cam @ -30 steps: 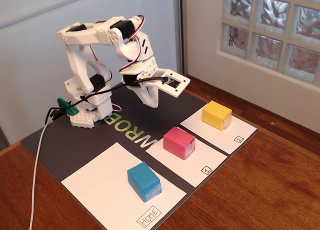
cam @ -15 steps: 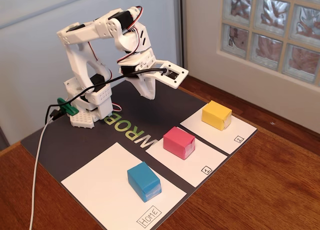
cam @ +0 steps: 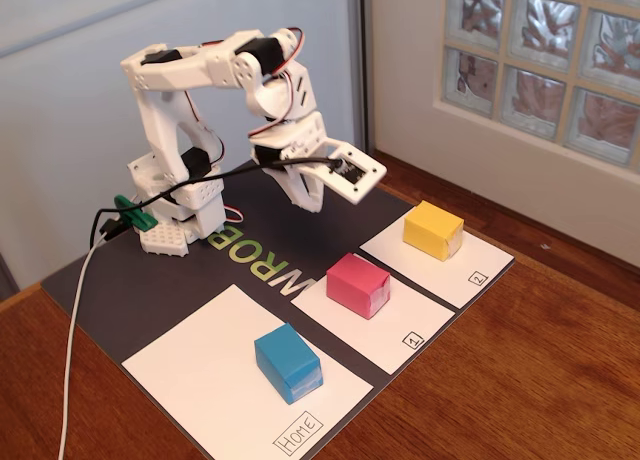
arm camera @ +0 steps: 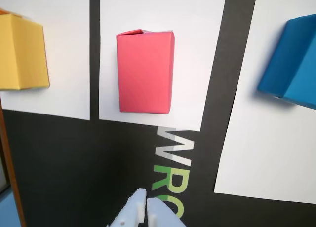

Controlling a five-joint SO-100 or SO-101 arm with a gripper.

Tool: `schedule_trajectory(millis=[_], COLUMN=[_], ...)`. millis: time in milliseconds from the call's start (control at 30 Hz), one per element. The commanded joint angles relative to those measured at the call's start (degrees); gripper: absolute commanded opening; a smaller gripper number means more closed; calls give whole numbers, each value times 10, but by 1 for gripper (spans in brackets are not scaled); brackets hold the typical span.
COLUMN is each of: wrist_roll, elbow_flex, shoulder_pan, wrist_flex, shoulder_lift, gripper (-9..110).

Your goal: Move box red to home

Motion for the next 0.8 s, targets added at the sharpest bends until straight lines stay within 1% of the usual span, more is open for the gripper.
schedule_trajectory(millis=[0,133,300,500,567,700,767], wrist_roll=[18,1,-56,-95,-106,-111,-105], elbow_flex=[-23,-25,-28,-32,-32,-39,-49], shoulder_pan=[-7,-5,-3,-3,-4,-11,-12], wrist_flex=[-22,-51,-92,-120,-132,-151,-151], shoulder_lift=[-18,-62,-105,-137,-145,-153,-156], gripper=[1,5,6,9,13,28,31])
